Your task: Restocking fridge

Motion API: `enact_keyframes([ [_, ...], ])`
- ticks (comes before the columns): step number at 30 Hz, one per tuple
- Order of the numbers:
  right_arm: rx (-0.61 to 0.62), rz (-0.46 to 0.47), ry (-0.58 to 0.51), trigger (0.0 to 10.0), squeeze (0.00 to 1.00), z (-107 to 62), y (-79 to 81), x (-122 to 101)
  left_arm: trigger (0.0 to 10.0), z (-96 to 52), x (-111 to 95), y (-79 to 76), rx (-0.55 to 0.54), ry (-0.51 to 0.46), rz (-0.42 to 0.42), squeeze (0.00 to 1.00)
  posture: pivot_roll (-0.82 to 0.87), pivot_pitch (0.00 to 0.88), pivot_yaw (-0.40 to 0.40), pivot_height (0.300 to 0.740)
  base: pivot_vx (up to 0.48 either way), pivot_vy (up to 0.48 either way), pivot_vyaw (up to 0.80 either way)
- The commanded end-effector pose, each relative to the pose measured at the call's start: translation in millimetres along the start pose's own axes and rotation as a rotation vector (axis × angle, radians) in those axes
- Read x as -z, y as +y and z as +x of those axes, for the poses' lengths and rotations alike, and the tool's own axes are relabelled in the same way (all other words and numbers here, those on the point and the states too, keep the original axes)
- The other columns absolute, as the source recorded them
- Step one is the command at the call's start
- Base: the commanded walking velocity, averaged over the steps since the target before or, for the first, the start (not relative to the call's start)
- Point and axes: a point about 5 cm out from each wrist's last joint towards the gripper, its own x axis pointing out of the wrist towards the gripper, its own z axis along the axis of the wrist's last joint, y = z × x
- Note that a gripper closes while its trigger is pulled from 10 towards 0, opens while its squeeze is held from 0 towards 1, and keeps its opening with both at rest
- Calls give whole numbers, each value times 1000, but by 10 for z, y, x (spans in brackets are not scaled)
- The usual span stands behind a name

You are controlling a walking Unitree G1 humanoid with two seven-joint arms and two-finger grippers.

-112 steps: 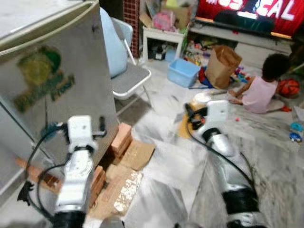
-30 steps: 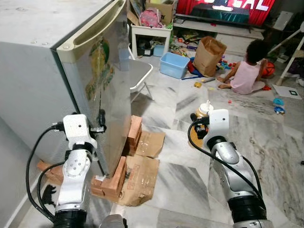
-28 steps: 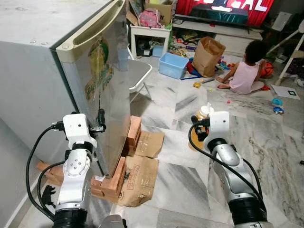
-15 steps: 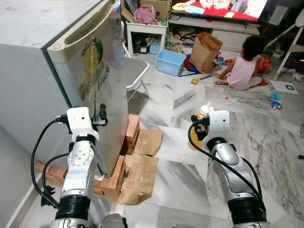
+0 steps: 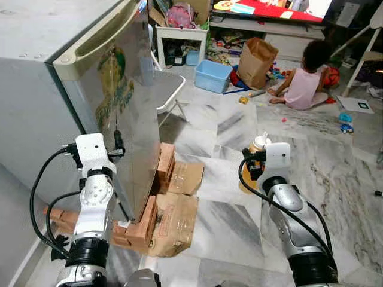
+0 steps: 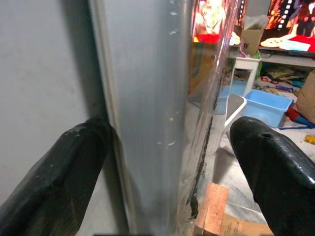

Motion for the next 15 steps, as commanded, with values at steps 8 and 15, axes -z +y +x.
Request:
enact_keyframes([
  [8, 31, 20, -13, 10000, 0, -32, -77, -72, 10000, 162, -139, -435, 223, -2, -8, 0, -11, 0, -31, 740, 0, 0, 0],
  [15, 247, -27, 153, 10000, 0, -258, -257, 288, 10000, -57, -293, -1178, 604, -15, -10, 0, -2, 0, -42, 740, 0, 0, 0],
])
